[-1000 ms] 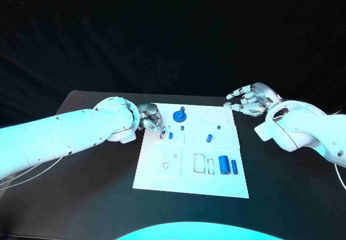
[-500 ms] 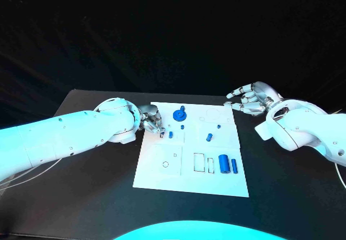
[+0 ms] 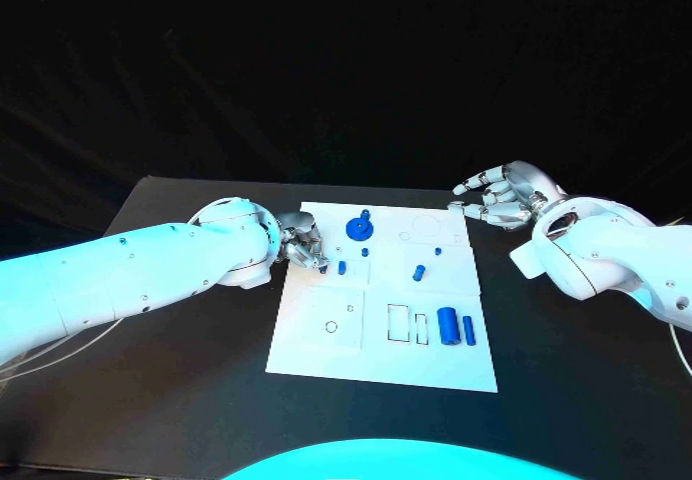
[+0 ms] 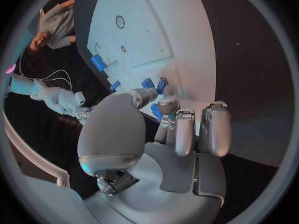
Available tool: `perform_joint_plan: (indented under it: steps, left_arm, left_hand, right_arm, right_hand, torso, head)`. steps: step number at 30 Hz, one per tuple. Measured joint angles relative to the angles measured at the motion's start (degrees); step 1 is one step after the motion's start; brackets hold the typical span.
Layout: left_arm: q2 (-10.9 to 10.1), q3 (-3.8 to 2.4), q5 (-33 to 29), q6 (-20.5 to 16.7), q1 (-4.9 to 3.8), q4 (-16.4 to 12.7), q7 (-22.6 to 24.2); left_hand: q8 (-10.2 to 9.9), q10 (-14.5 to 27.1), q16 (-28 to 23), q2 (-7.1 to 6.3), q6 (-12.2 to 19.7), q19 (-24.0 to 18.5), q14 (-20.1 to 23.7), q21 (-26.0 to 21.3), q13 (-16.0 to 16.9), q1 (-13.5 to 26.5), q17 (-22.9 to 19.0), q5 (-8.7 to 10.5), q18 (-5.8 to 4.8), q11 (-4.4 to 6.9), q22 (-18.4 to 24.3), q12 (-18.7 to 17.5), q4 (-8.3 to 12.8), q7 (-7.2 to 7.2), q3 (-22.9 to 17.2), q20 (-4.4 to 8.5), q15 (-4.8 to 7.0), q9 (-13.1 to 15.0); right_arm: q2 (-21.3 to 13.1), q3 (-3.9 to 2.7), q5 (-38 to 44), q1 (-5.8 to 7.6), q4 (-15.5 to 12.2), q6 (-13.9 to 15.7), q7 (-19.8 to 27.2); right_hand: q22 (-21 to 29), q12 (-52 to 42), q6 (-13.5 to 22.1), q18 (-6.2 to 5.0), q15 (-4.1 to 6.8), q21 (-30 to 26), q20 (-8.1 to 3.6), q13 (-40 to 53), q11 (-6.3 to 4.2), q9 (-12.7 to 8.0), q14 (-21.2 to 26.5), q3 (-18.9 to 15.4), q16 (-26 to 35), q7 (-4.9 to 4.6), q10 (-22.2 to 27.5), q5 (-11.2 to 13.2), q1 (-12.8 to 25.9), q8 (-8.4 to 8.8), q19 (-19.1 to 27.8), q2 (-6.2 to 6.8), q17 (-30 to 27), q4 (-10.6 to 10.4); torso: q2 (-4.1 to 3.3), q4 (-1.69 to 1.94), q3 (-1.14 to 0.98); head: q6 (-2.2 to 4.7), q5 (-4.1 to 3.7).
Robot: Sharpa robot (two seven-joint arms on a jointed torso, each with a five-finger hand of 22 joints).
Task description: Assemble the parts on the task board
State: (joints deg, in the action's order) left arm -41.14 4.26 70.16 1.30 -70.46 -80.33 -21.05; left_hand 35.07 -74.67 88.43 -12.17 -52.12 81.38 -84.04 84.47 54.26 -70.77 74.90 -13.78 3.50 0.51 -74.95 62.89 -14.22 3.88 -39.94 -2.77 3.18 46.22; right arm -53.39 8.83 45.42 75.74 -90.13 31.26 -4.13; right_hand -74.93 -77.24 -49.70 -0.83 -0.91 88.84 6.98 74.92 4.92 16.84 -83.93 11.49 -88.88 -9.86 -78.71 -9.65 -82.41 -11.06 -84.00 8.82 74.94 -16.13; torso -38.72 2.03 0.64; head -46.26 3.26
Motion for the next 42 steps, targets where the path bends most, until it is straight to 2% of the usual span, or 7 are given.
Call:
perform_joint_plan:
  steps: [13, 42]
  left_arm:
    - [0.0, -0.05, 0.0, 0.9, 0.06, 0.3, -0.2]
    - [0.4, -0.05, -1.1, 1.6, 0.06, 0.7, -0.5]
  left_hand:
    - [0.0, 0.0, 0.0, -0.15, 0.0, 0.0, 0.0, 0.0, 0.0, 0.1, 0.0, 0.0, 0.0, -0.01, 0.0, 0.0, 0.0, 0.01, 0.0, 0.0, 0.0, 0.0]
    - [0.0, -0.4, 0.0, -0.38, -0.2, 0.0, 0.0, 0.0, 0.1, 0.4, 0.0, -0.16, 0.0, 0.0, 0.0, 0.0, 0.0, 0.23, 0.0, 0.0, 0.0, 0.1]
  right_arm:
    - [0.0, 0.0, 0.0, -0.01, 0.0, 0.0, 0.0]
    - [0.0, 0.0, 0.0, -0.02, 0.0, 0.0, 0.0]
  right_hand:
    - [0.0, 0.0, 0.0, 0.0, 0.0, 0.0, 0.0, 0.0, 0.0, 0.0, 0.0, 0.0, 0.0, 0.0, 0.0, 0.0, 0.0, 0.0, 0.0, 0.0, 0.0, 0.0]
    - [0.0, -0.2, 0.0, 0.0, 0.0, 0.0, 0.0, 0.0, 0.0, -0.1, 0.0, 0.2, 0.0, 0.0, 0.0, 0.0, 0.2, -0.25, 0.0, 0.23, 0.0, -0.2]
  torso:
    - [0.01, -0.03, -0.08]
    - [0.02, -0.04, -0.06]
  head:
    - [-0.13, 0.16]
    - [-0.34, 0.09]
